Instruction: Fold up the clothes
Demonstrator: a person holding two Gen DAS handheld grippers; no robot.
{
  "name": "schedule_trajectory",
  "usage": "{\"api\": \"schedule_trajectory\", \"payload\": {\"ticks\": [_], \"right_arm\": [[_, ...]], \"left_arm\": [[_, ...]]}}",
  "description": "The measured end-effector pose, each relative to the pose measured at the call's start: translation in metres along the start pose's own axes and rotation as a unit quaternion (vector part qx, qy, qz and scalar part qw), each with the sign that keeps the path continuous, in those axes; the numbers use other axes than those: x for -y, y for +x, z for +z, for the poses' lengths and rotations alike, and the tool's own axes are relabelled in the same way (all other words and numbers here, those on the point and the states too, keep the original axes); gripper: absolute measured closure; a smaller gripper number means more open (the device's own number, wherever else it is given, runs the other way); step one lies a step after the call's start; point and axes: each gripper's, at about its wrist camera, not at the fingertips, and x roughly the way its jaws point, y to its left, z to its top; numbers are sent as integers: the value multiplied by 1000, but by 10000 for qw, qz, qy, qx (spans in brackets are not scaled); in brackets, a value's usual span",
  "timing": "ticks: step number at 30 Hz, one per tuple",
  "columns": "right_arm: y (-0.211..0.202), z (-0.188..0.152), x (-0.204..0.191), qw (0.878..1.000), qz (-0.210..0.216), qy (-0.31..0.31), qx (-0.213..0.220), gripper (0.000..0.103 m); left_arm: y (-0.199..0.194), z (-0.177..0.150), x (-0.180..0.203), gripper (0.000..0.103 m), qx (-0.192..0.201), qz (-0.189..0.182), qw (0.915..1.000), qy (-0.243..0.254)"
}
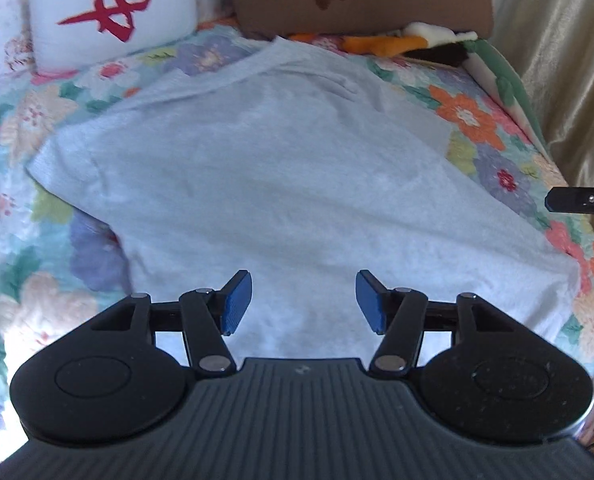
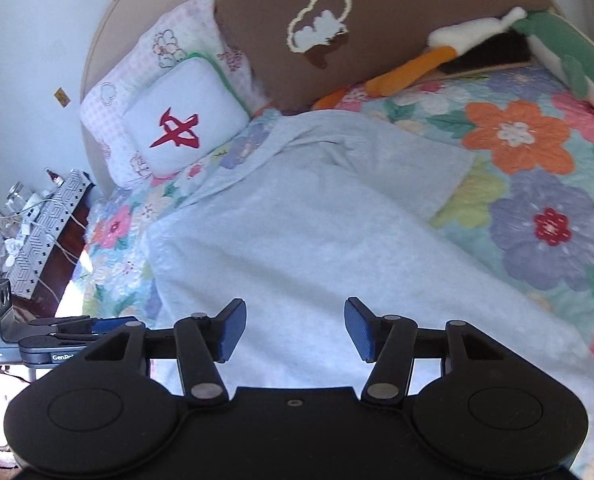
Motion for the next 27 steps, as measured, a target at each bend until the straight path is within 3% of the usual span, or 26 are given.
{"api": "schedule_trajectory", "payload": {"ticks": [4, 7, 9, 11, 15, 19, 21, 24, 27], "right_arm": [[68, 25, -44, 9983, 466, -230, -271, 43], [130, 42, -77, 9946, 785, -352, -580, 43], [174, 53, -99, 9914, 899, -564, -770, 43], [216, 65, -119, 9889, 928, -738, -897, 43], [288, 92, -153, 9856, 693, -1298, -833, 43], [341, 130, -169, 9838, 548, -1571, -661, 43], [362, 149, -172, 9843, 422, -1616, -565, 43], [388, 171, -168, 9861, 204, -1553, -547, 40], [409, 181, -166, 9844, -132, -1645, -611, 38]], "left_arm": [[0, 10, -54, 42, 370, 416, 9976, -405], [12, 13, -100, 40, 667, 795, 9907, -878], [27, 13, -127, 40, 686, 1111, 9848, -1149], [42, 9, -153, 40, 613, 1185, 9811, -1403], [68, 5, -197, 40, 487, 1006, 9764, -1850], [91, 10, -235, 40, 675, 946, 9669, -2271], [102, 14, -251, 37, 814, 610, 9621, -2529], [119, 19, -269, 31, 873, -13, 9467, -3102], [137, 27, -274, 31, 915, -72, 9480, -3049]]}}
